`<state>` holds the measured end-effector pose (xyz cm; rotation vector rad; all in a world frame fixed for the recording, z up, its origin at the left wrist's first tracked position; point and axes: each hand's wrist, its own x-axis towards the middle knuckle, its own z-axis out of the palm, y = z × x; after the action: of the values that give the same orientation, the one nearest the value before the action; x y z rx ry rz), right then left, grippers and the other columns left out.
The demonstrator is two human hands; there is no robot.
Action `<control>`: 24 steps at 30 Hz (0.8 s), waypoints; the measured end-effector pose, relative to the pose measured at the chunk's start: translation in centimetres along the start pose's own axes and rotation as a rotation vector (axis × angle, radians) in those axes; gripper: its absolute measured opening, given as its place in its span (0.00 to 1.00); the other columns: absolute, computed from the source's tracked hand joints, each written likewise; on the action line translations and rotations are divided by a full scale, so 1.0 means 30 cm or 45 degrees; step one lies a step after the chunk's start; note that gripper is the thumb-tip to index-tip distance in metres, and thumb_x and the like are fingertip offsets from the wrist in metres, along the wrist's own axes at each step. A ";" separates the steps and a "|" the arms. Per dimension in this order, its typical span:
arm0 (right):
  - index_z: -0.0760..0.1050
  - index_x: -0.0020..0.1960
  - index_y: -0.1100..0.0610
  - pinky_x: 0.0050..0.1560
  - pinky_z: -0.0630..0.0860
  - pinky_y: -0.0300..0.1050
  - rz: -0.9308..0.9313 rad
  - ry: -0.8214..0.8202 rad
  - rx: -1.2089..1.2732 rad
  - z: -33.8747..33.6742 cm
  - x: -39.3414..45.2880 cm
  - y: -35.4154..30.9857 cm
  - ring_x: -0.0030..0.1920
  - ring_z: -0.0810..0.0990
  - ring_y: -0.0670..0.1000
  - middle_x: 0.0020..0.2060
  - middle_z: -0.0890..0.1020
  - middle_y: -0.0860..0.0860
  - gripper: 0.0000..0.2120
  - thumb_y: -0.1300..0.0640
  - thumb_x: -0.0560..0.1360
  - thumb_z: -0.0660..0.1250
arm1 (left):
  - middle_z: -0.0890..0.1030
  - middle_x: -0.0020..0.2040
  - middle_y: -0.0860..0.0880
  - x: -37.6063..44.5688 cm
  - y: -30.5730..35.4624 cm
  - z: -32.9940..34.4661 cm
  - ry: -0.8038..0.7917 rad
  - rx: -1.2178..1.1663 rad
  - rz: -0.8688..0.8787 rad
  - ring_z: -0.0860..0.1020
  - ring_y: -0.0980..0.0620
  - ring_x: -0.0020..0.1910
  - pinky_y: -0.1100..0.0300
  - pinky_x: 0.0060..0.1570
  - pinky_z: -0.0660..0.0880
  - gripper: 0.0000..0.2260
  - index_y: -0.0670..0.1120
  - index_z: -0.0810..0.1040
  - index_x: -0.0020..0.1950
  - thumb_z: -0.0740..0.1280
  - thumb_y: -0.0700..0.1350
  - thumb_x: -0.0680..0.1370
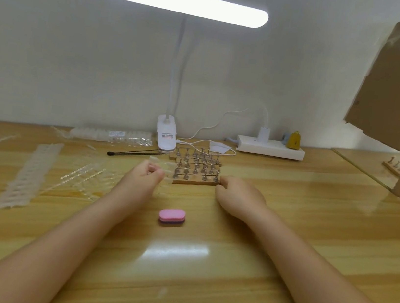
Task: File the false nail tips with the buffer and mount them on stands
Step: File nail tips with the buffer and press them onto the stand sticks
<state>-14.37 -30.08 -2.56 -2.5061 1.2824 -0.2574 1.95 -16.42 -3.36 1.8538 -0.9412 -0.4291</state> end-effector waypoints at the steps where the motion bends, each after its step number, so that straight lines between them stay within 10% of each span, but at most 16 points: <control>1: 0.71 0.68 0.49 0.53 0.71 0.48 -0.006 -0.005 -0.007 0.001 0.005 0.004 0.62 0.74 0.56 0.64 0.77 0.52 0.19 0.50 0.79 0.54 | 0.77 0.50 0.52 0.002 -0.001 0.002 -0.009 0.001 0.000 0.74 0.57 0.46 0.61 0.38 0.67 0.06 0.49 0.72 0.56 0.59 0.48 0.81; 18: 0.82 0.50 0.57 0.38 0.80 0.42 -0.047 -0.209 0.313 -0.068 -0.043 0.053 0.34 0.83 0.47 0.38 0.84 0.53 0.12 0.51 0.72 0.68 | 0.85 0.41 0.51 -0.092 0.013 -0.047 0.033 0.027 0.016 0.82 0.43 0.46 0.41 0.50 0.78 0.07 0.46 0.78 0.44 0.61 0.43 0.77; 21: 0.82 0.49 0.57 0.46 0.79 0.53 -0.087 0.016 0.056 -0.080 -0.070 0.039 0.39 0.80 0.54 0.41 0.83 0.57 0.13 0.50 0.72 0.66 | 0.84 0.39 0.51 -0.100 0.008 -0.056 0.104 -0.001 0.078 0.81 0.47 0.43 0.45 0.46 0.79 0.05 0.46 0.78 0.45 0.62 0.42 0.77; 24: 0.80 0.39 0.53 0.34 0.75 0.45 -0.280 0.467 0.115 -0.086 -0.103 0.008 0.34 0.77 0.48 0.30 0.79 0.47 0.08 0.51 0.71 0.66 | 0.81 0.34 0.52 -0.110 0.020 -0.066 0.100 -0.047 0.222 0.78 0.56 0.36 0.58 0.40 0.75 0.05 0.46 0.78 0.42 0.65 0.40 0.77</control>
<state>-17.13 -28.20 -0.29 -2.6007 1.0819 -0.8398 0.88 -12.86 -2.27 1.7262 -1.0247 -0.2631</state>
